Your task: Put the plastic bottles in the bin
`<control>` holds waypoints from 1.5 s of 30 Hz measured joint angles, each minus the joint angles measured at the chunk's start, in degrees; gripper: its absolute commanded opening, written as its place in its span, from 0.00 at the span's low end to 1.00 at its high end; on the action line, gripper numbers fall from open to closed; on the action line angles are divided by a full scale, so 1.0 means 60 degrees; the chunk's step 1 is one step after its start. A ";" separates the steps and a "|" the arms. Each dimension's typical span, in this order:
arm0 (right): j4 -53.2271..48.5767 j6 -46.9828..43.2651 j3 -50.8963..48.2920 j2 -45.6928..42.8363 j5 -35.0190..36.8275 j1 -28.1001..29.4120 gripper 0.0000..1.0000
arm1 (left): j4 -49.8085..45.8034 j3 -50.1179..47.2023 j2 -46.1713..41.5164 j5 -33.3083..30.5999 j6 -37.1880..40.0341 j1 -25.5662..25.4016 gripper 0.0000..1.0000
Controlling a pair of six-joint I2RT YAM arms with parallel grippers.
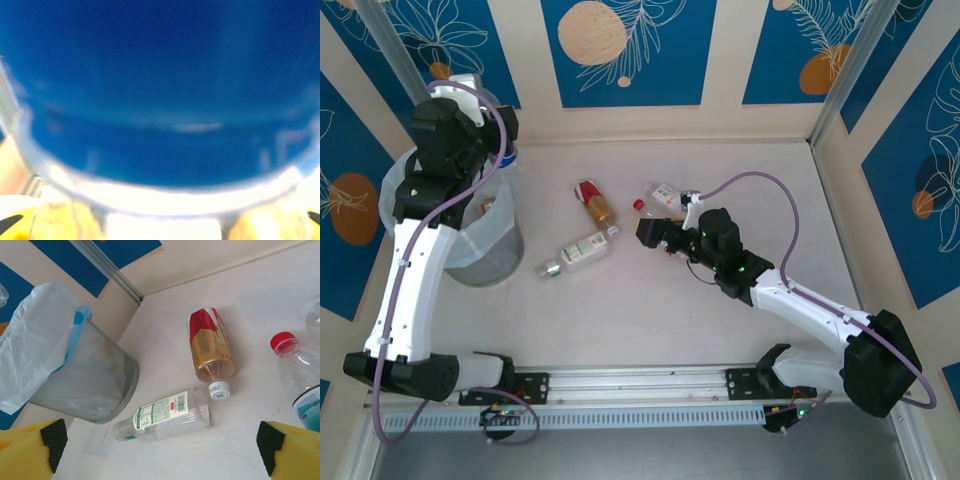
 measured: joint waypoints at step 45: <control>-0.0506 -0.0004 0.0062 0.0408 -0.0036 -0.0117 0.99 | 0.0474 -0.3883 0.0284 -0.4783 0.0648 0.2605 0.72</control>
